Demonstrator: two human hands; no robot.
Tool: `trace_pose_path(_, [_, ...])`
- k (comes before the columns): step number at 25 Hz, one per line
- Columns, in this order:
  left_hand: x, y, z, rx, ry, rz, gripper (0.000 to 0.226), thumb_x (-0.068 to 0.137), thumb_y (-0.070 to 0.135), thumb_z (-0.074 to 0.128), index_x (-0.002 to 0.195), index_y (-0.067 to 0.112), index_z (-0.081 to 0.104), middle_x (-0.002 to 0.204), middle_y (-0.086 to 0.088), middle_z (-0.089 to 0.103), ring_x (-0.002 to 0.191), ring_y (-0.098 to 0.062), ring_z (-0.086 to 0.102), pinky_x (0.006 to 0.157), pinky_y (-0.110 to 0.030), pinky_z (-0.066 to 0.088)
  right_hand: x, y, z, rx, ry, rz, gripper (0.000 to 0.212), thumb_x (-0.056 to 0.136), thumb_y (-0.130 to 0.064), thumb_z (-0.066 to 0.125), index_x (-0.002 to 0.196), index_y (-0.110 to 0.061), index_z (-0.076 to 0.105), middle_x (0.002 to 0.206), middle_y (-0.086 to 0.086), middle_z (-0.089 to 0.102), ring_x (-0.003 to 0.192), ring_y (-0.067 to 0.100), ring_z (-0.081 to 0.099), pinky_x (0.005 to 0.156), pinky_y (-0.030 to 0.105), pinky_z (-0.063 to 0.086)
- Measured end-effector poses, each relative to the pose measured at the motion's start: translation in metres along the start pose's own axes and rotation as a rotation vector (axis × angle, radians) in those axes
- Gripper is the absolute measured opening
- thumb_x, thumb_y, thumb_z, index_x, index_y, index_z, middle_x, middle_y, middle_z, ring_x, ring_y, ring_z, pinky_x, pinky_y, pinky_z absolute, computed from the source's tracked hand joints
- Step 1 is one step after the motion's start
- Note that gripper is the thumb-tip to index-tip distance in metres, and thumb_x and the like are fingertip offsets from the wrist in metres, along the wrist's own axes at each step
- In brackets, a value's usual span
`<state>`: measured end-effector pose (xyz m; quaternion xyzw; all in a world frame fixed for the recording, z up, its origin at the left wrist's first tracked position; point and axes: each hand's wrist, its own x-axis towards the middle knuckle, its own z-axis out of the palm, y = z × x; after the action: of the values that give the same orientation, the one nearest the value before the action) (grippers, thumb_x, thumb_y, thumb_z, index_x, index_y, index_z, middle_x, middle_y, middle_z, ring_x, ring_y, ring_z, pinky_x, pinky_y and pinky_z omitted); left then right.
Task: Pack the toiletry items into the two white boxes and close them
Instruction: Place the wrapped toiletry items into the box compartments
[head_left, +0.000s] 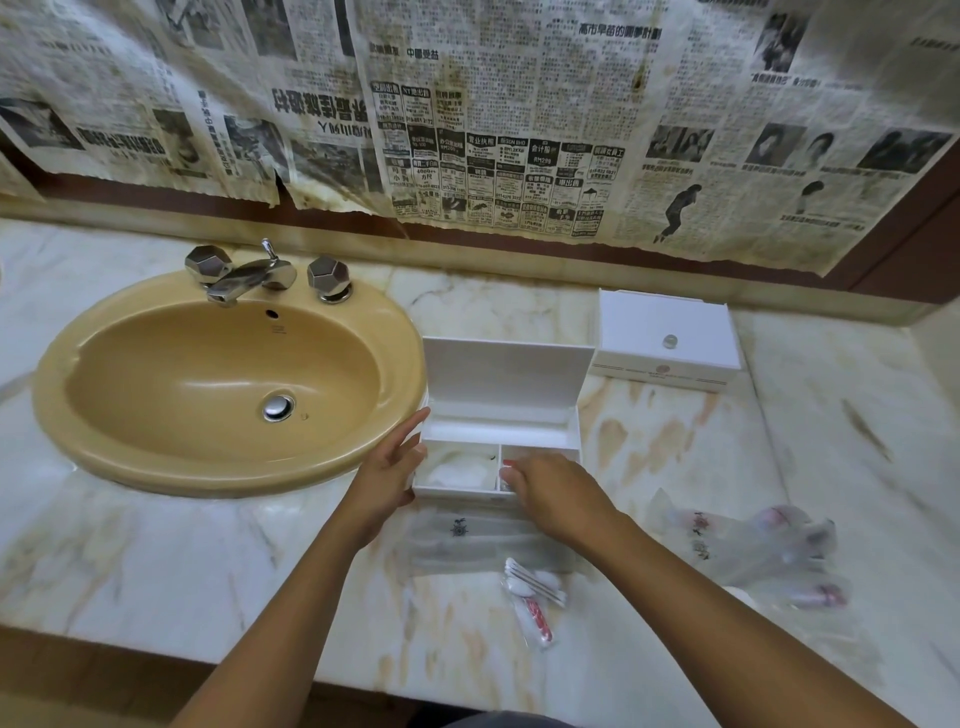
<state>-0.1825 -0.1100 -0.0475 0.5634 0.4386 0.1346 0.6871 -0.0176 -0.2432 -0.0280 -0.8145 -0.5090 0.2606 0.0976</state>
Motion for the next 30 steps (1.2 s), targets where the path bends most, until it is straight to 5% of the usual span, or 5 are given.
trace_pose_path(3, [0.0, 0.0, 0.001, 0.005, 0.001, 0.003, 0.041, 0.106, 0.026, 0.049, 0.139, 0.05, 0.05, 0.152, 0.006, 0.043, 0.136, -0.002, 0.037, 0.096, -0.04, 0.041, -0.01, 0.0, -0.003, 0.078, 0.076, -0.007, 0.033, 0.096, -0.03, 0.04, 0.065, -0.026, 0.048, 0.077, -0.002, 0.056, 0.074, 0.017, 0.052, 0.066, 0.032, 0.043])
trace_pose_path(7, [-0.003, 0.004, 0.002, -0.002, 0.002, -0.009, 0.039, 0.106, 0.025, 0.048, 0.13, 0.056, 0.051, 0.152, 0.002, 0.042, 0.146, -0.01, 0.034, 0.095, -0.039, 0.041, -0.039, 0.0, -0.003, 0.093, 0.347, -0.063, 0.023, 0.091, -0.024, 0.057, 0.111, -0.018, 0.067, 0.108, -0.004, 0.066, 0.102, 0.015, 0.057, 0.082, 0.027, 0.046])
trace_pose_path(19, [-0.004, 0.004, 0.004, 0.033, 0.016, -0.02, 0.041, 0.107, 0.026, 0.046, 0.137, 0.054, 0.048, 0.155, -0.002, 0.04, 0.133, -0.004, 0.036, 0.097, -0.04, 0.039, -0.083, 0.023, 0.063, -0.01, 0.075, -0.035, 0.018, 0.085, -0.022, 0.053, 0.101, -0.019, 0.061, 0.095, -0.006, 0.052, 0.094, 0.016, 0.05, 0.067, 0.026, 0.036])
trace_pose_path(25, [-0.006, 0.006, 0.005, 0.028, 0.013, -0.021, 0.04, 0.107, 0.025, 0.046, 0.132, 0.057, 0.048, 0.158, -0.001, 0.037, 0.148, -0.014, 0.031, 0.098, -0.04, 0.039, -0.082, 0.025, 0.067, -0.079, 0.156, -0.048, 0.026, 0.053, -0.012, 0.079, 0.058, -0.022, 0.056, 0.06, -0.008, 0.054, 0.054, 0.012, 0.053, 0.046, 0.019, 0.03])
trace_pose_path(30, [-0.009, 0.009, 0.007, 0.03, 0.013, -0.025, 0.038, 0.107, 0.026, 0.046, 0.128, 0.058, 0.047, 0.152, 0.001, 0.04, 0.148, -0.02, 0.03, 0.097, -0.04, 0.038, -0.084, 0.019, 0.059, -0.037, 0.218, -0.063, 0.029, 0.057, -0.015, 0.078, 0.056, -0.024, 0.05, 0.058, -0.009, 0.051, 0.052, 0.008, 0.049, 0.045, 0.017, 0.032])
